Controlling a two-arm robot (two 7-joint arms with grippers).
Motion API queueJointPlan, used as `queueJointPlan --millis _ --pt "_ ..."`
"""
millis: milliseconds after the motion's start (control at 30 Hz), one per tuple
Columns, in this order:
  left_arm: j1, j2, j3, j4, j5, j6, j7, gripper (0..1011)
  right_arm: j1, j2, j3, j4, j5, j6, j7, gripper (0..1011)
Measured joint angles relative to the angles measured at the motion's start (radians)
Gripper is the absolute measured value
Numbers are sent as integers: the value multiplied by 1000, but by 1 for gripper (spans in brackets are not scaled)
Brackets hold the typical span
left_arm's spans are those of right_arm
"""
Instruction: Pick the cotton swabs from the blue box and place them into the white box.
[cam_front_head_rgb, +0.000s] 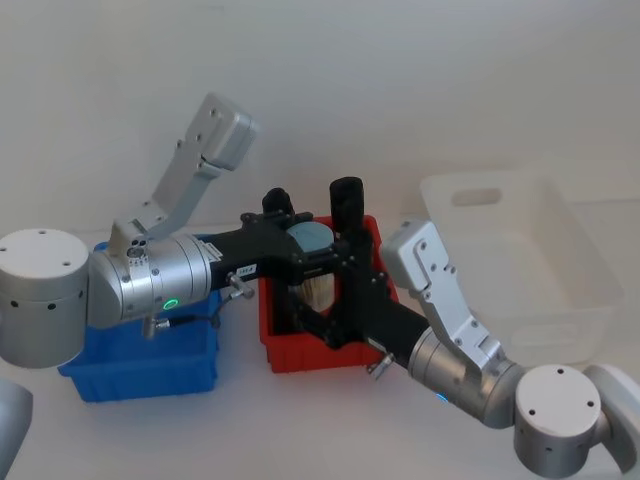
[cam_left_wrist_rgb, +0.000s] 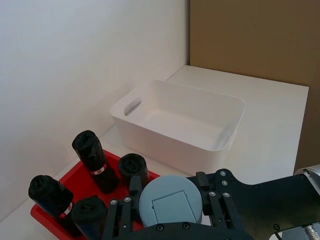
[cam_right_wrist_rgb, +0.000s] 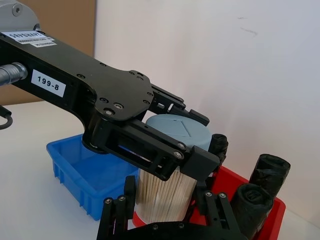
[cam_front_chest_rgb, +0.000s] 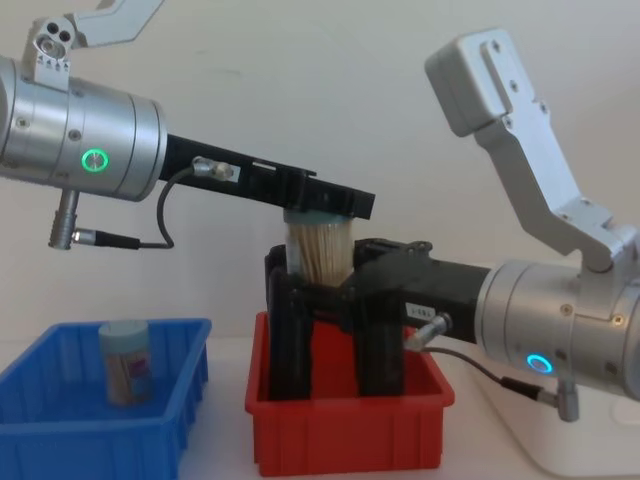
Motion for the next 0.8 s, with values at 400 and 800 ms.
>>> queueJointPlan --millis 400,800 --pt "0 -1 1 0 -1 0 -2 908 1 0 -6 1 0 -6 -9 682" --pt "0 0 1 0 -1 0 -2 1004 -13 14 1 -20 4 4 -48 681"
